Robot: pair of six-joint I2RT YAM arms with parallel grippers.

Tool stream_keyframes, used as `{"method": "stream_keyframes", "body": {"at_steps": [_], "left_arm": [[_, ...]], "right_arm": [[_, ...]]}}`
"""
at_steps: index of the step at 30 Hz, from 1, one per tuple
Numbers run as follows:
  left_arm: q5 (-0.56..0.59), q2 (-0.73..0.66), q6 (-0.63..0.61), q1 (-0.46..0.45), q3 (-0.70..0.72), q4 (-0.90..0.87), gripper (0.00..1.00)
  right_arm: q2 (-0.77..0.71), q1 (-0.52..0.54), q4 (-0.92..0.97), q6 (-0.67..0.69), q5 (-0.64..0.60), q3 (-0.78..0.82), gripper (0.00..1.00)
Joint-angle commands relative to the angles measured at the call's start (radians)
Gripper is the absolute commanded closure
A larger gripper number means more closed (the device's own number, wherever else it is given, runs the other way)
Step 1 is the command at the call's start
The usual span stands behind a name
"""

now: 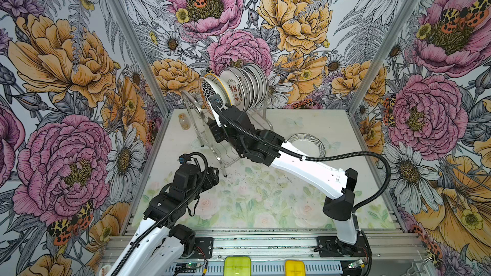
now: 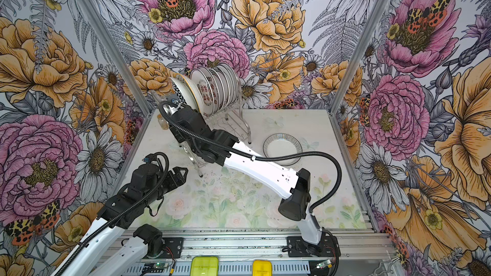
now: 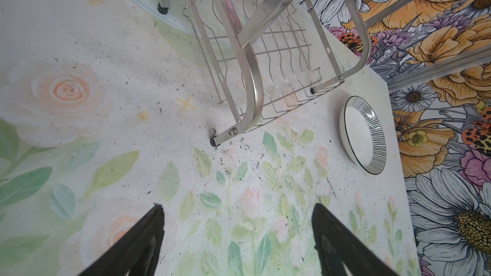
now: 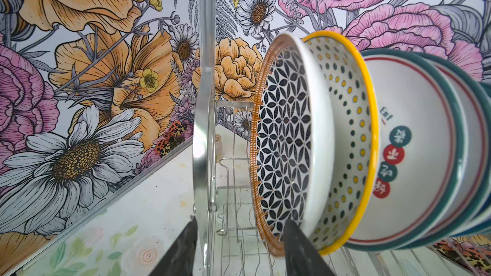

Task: Unload the plates from the dish rack
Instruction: Pick up the plate from the dish rack.

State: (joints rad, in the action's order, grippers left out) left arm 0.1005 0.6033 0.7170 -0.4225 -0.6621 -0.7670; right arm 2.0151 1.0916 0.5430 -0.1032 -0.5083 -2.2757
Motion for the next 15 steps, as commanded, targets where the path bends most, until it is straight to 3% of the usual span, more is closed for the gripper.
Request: {"method": "stream_keyframes", "body": {"at_steps": [1, 15], "left_arm": [[-0.034, -0.010, -0.027, 0.014, 0.006, -0.006, 0.13], [-0.058, -0.002, -0.038, 0.039, -0.007, -0.006, 0.13]], "right_arm": [[0.019, -0.011, -0.005, 0.011, -0.045, -0.040, 0.48], [0.065, -0.063, -0.003, -0.020, -0.021, -0.059, 0.52]]}}
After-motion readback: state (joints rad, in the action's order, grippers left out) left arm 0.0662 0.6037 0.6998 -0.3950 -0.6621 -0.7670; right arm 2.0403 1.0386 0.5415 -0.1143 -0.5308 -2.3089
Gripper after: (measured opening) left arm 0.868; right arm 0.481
